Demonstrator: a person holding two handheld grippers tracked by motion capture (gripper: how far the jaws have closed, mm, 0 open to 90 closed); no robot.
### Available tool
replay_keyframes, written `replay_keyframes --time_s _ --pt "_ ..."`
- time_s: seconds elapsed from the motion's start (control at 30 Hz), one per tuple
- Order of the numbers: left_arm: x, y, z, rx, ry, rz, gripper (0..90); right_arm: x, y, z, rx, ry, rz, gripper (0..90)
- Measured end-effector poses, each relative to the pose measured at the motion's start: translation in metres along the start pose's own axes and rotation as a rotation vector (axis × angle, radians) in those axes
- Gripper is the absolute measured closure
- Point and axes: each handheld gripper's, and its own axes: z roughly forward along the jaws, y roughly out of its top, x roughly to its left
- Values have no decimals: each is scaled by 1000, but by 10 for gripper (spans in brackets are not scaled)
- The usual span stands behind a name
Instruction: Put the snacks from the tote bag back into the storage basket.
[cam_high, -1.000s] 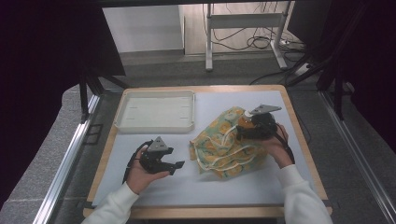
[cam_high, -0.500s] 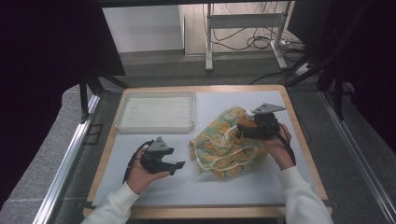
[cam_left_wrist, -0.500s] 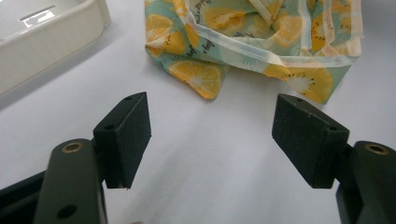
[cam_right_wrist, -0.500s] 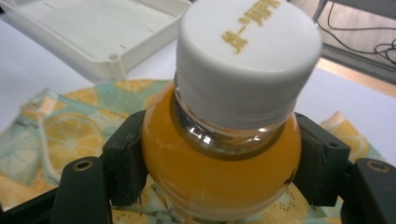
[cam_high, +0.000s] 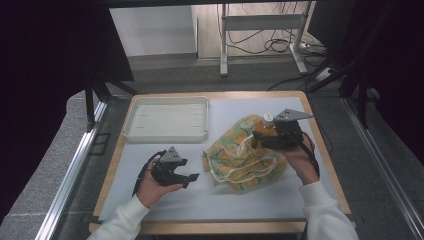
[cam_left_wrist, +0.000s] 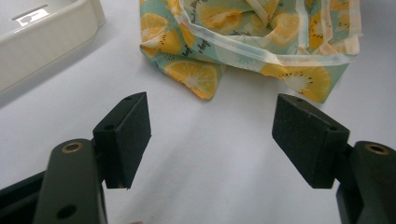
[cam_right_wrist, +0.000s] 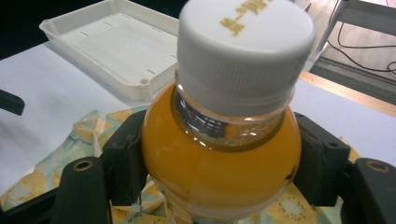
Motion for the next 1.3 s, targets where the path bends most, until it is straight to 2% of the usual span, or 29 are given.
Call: replay_keyframes --time_s 0.3,0.5,0.83,1.3 --pt "1 0 1 2 1 -2 282 4 4 -3 -11 20 13 296" --pt "0 0 1 -4 -6 0 282 8 7 -3 -10 13 -4 296" --pt "-1 1 2 1 -6 1 282 9 16 -6 -35 14 15 296" --pt "0 1 2 1 -2 3 280 16 35 5 -41 18 7 296"
